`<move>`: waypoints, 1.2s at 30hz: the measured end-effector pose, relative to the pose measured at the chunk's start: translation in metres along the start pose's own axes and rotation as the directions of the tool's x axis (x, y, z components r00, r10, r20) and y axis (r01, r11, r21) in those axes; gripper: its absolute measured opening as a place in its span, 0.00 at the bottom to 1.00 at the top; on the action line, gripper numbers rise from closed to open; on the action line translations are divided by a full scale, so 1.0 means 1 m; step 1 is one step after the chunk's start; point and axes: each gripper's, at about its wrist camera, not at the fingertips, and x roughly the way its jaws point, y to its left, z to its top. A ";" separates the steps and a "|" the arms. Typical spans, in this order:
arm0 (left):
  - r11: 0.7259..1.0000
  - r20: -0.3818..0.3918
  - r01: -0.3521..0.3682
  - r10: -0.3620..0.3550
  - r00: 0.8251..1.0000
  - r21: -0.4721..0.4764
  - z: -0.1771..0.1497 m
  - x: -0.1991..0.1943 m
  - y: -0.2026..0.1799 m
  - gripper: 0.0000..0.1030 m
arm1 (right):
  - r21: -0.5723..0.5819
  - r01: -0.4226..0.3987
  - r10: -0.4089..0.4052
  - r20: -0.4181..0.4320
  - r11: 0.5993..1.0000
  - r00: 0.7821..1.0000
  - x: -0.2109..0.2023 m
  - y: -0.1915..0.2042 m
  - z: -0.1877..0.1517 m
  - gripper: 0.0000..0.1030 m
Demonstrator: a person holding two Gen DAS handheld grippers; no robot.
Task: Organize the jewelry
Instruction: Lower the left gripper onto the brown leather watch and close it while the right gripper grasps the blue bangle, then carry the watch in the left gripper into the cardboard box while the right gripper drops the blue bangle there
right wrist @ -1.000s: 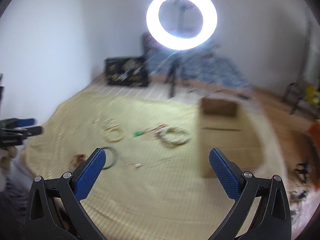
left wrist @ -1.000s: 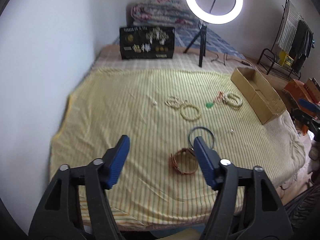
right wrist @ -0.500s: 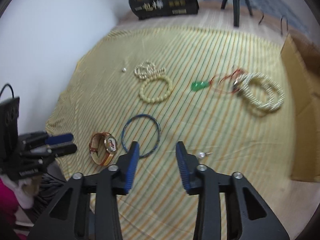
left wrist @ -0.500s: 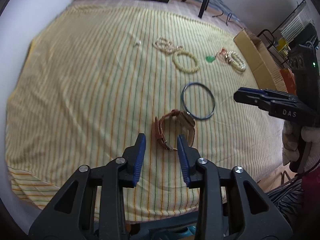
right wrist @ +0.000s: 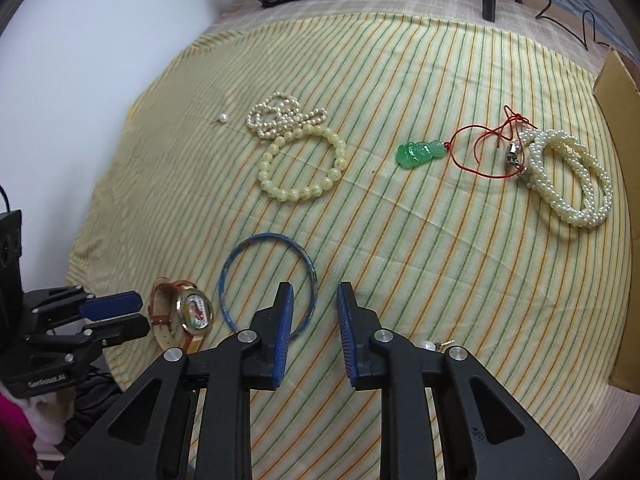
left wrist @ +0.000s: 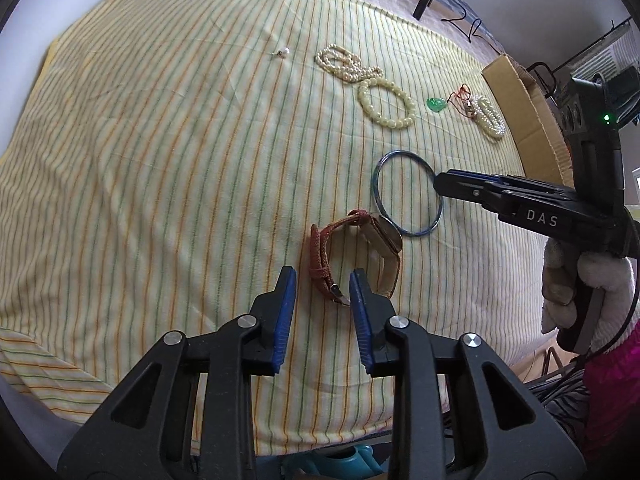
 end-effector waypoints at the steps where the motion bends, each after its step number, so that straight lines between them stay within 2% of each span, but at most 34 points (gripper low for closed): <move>1: 1.000 -0.006 -0.001 0.001 1.000 -0.002 0.001 0.002 -0.001 0.27 | -0.014 0.017 -0.017 0.000 1.000 1.000 0.005 0.001 0.003 0.18; 5: 1.000 -0.025 -0.016 0.016 1.000 -0.001 0.003 0.011 0.000 0.21 | -0.072 0.072 -0.072 0.002 0.995 0.997 0.014 0.013 0.005 0.17; 10: 1.000 -0.032 -0.028 0.028 0.999 -0.003 0.004 0.019 0.000 0.13 | -0.165 0.150 -0.148 0.019 0.975 0.989 0.022 0.032 0.004 0.05; 16: 0.999 0.001 -0.051 0.051 0.999 0.012 0.005 0.016 -0.006 0.08 | -0.170 0.146 -0.140 0.047 0.975 0.989 0.016 0.038 0.004 0.03; 27: 0.999 0.095 -0.046 0.044 0.994 0.018 0.004 -0.011 -0.012 0.08 | -0.190 0.195 -0.163 0.173 0.962 0.971 -0.038 0.031 -0.001 0.02; 31: 0.998 0.123 -0.040 0.035 0.992 0.042 0.008 -0.017 -0.025 0.08 | -0.183 0.224 -0.181 0.222 0.957 0.958 -0.058 0.035 -0.008 0.02; 36: 0.997 0.150 -0.028 0.017 0.989 0.074 0.016 -0.020 -0.050 0.08 | -0.151 0.241 -0.194 0.274 0.959 0.942 -0.077 0.021 -0.002 0.02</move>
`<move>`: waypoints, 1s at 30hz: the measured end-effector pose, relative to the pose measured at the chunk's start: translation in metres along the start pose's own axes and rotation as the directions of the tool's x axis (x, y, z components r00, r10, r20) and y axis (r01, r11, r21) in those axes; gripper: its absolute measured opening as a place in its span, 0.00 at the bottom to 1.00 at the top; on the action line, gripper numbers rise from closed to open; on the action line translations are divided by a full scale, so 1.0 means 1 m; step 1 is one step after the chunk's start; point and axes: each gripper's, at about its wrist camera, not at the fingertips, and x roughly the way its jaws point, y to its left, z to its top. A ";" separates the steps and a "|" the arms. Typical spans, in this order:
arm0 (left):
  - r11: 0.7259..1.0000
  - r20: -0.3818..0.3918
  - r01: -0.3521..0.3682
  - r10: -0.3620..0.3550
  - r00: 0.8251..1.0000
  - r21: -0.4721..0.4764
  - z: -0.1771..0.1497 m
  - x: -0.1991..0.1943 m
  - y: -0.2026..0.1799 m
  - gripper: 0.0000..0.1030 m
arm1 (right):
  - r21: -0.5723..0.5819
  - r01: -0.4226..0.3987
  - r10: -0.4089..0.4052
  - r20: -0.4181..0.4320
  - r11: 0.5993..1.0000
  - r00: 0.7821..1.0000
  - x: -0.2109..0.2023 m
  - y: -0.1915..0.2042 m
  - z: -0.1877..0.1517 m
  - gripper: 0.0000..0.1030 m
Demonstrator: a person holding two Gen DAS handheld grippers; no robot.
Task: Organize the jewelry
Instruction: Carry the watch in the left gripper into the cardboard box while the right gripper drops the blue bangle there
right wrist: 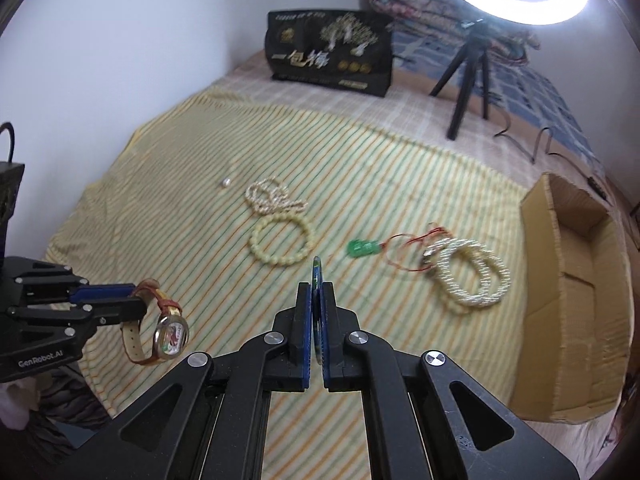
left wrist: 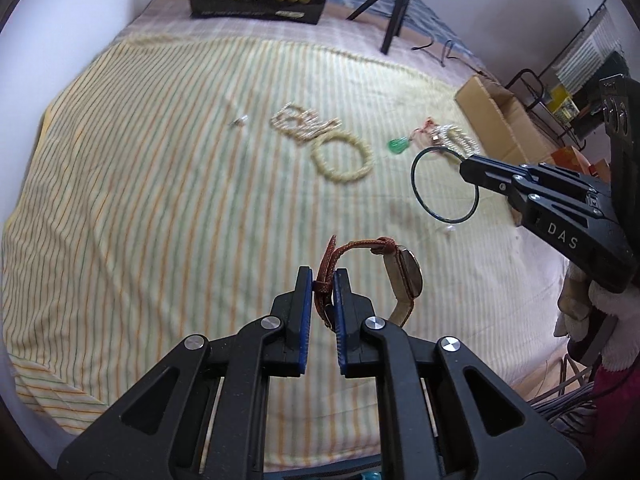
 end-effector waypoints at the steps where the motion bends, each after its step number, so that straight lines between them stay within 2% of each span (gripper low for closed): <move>1: 1.000 0.004 0.005 -0.005 1.000 0.003 0.001 0.000 -0.004 0.08 | 0.005 0.003 -0.003 0.008 1.000 1.000 -0.001 -0.004 0.001 0.02; 15: 0.992 0.064 0.087 -0.094 0.994 0.094 0.032 -0.002 -0.086 0.08 | 0.131 0.076 -0.093 0.132 0.988 0.987 -0.064 -0.078 0.000 0.02; 24: 0.981 0.078 0.135 -0.147 0.986 0.136 0.049 0.007 -0.137 0.08 | 0.229 0.133 -0.171 0.157 0.964 0.973 -0.091 -0.134 -0.013 0.02; 30: 0.974 0.091 0.166 -0.181 0.979 0.154 0.062 0.017 -0.174 0.08 | 0.300 0.178 -0.227 0.138 0.937 0.964 -0.099 -0.173 -0.032 0.02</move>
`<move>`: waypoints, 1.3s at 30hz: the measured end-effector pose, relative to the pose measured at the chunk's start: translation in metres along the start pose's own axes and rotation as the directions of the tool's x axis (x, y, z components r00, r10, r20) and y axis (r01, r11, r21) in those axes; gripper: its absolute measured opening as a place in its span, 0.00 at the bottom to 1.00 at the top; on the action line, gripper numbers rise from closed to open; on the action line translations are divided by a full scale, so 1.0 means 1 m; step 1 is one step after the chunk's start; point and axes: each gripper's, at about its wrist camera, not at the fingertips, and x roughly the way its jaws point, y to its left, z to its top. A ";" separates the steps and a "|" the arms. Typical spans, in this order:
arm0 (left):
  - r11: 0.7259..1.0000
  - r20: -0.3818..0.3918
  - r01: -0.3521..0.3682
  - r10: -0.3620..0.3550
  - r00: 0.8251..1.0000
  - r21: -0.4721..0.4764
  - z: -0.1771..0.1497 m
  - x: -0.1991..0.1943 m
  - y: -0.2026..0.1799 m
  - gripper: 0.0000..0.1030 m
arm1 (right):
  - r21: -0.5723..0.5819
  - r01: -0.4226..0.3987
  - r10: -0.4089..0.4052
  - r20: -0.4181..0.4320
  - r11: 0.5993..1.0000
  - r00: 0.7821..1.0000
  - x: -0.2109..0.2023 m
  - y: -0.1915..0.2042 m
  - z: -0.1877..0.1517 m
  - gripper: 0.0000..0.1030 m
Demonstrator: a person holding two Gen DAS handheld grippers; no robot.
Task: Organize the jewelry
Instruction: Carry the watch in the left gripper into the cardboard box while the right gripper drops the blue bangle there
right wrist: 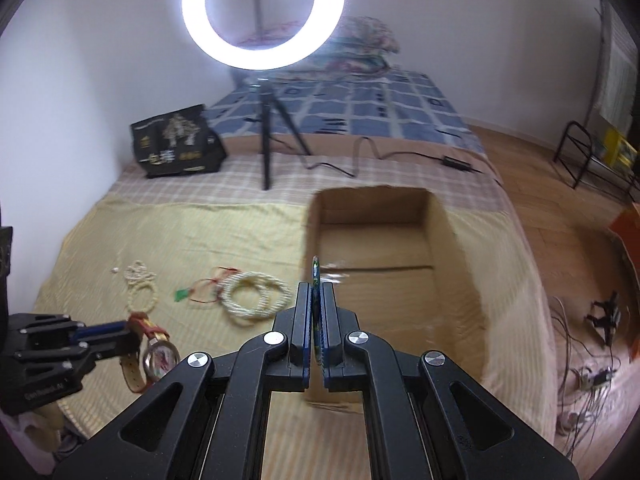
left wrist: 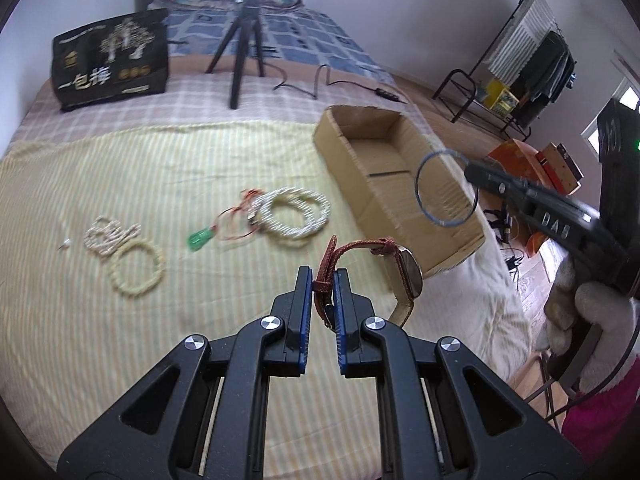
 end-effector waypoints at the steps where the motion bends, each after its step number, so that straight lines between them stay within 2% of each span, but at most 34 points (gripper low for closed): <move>1: 1.000 0.000 0.007 -0.007 1.000 0.001 0.003 0.004 -0.005 0.08 | 0.005 0.007 -0.007 -0.003 1.000 1.000 0.000 -0.005 -0.002 0.02; 11: 0.999 -0.006 0.048 -0.047 0.999 0.019 0.020 0.047 -0.050 0.08 | 0.077 0.091 -0.088 -0.042 0.993 0.995 0.006 -0.062 -0.019 0.02; 27: 0.995 -0.036 0.081 -0.079 0.996 0.052 0.032 0.097 -0.090 0.08 | 0.158 0.098 -0.085 -0.087 0.983 0.993 0.022 -0.103 -0.031 0.02; 29: 0.995 -0.046 0.081 -0.079 0.996 0.055 0.032 0.100 -0.091 0.11 | 0.160 0.098 -0.084 -0.092 0.982 0.992 0.024 -0.104 -0.031 0.03; 30: 0.996 -0.046 0.078 -0.075 0.996 0.053 0.032 0.100 -0.091 0.14 | 0.162 0.106 -0.092 -0.094 0.981 0.991 0.025 -0.104 -0.031 0.08; 31: 0.996 -0.044 0.070 -0.068 0.997 0.051 0.032 0.100 -0.090 0.20 | 0.164 0.116 -0.101 -0.099 0.980 0.990 0.026 -0.104 -0.030 0.21; 32: 0.997 -0.041 0.067 -0.065 0.997 0.049 0.032 0.099 -0.089 0.23 | 0.163 0.123 -0.108 -0.099 0.979 0.989 0.025 -0.104 -0.029 0.31; 33: 0.997 -0.035 0.064 -0.063 0.997 0.047 0.033 0.097 -0.088 0.23 | 0.163 0.132 -0.118 -0.088 0.978 0.989 0.023 -0.103 -0.029 0.45; 39: 0.997 -0.019 0.049 -0.048 0.999 0.054 0.032 0.087 -0.083 0.23 | 0.154 0.137 -0.130 -0.059 0.978 0.990 0.016 -0.098 -0.026 0.47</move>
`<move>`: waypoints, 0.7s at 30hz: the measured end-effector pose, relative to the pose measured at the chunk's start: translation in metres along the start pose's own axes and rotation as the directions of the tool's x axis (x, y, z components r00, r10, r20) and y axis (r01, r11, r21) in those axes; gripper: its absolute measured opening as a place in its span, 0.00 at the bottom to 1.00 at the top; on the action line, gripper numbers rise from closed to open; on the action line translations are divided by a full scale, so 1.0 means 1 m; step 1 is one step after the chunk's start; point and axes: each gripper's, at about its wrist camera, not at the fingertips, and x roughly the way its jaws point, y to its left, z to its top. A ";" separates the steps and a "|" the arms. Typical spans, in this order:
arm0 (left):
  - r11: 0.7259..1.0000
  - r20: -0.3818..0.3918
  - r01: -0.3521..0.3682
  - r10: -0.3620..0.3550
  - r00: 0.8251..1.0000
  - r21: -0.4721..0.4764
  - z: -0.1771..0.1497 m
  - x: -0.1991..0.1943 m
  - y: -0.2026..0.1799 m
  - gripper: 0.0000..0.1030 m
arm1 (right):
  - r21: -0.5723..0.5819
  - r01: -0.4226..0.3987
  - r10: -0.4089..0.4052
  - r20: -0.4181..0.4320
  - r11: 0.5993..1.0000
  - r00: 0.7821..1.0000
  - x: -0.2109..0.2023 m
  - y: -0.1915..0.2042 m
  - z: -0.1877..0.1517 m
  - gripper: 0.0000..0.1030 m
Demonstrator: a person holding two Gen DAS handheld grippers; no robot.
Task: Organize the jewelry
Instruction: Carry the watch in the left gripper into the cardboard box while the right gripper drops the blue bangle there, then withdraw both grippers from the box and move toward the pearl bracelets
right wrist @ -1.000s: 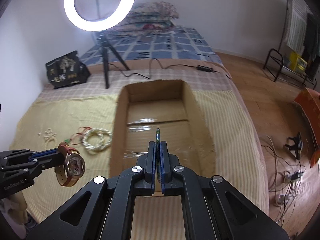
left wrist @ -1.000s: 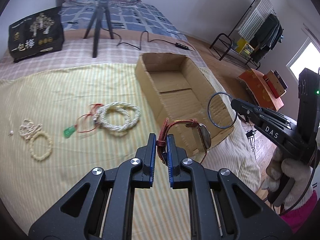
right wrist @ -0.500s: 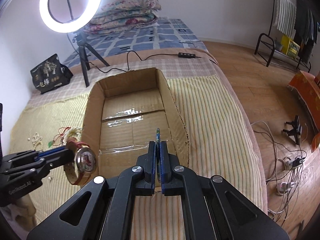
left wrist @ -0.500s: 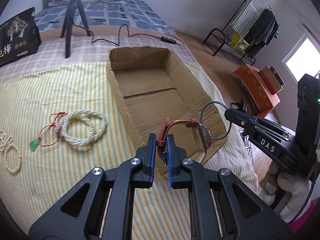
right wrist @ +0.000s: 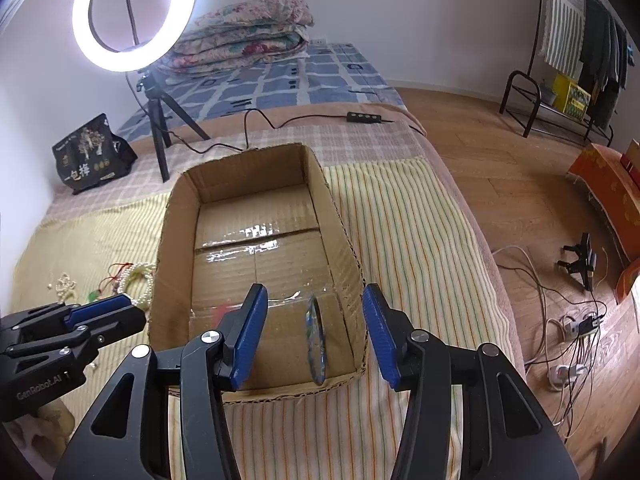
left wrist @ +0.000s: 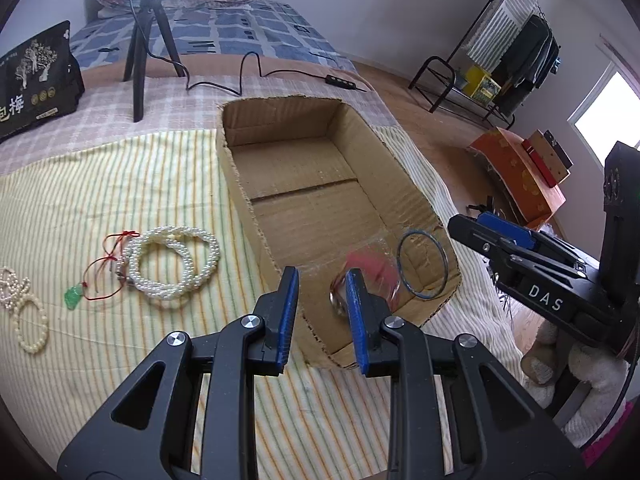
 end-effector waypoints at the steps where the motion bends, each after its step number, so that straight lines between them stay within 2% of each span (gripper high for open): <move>1: 1.000 0.001 -0.005 0.005 1.000 0.001 -0.001 -0.002 0.001 0.23 | 0.001 0.000 0.000 0.002 1.000 1.000 -0.001 0.001 0.000 0.47; 9: 0.999 0.034 -0.039 0.039 0.999 0.004 -0.002 -0.028 0.020 0.23 | 0.014 -0.010 0.010 0.034 1.000 0.999 -0.011 0.009 0.004 0.47; 18: 0.995 0.090 -0.096 0.097 0.991 -0.019 -0.002 -0.069 0.060 0.23 | -0.023 -0.044 0.045 0.053 0.999 0.998 -0.017 0.037 0.007 0.48; 21: 0.993 0.108 -0.118 0.121 0.987 -0.027 -0.002 -0.084 0.076 0.23 | -0.042 -0.060 0.063 0.060 0.997 0.996 -0.018 0.048 0.008 0.57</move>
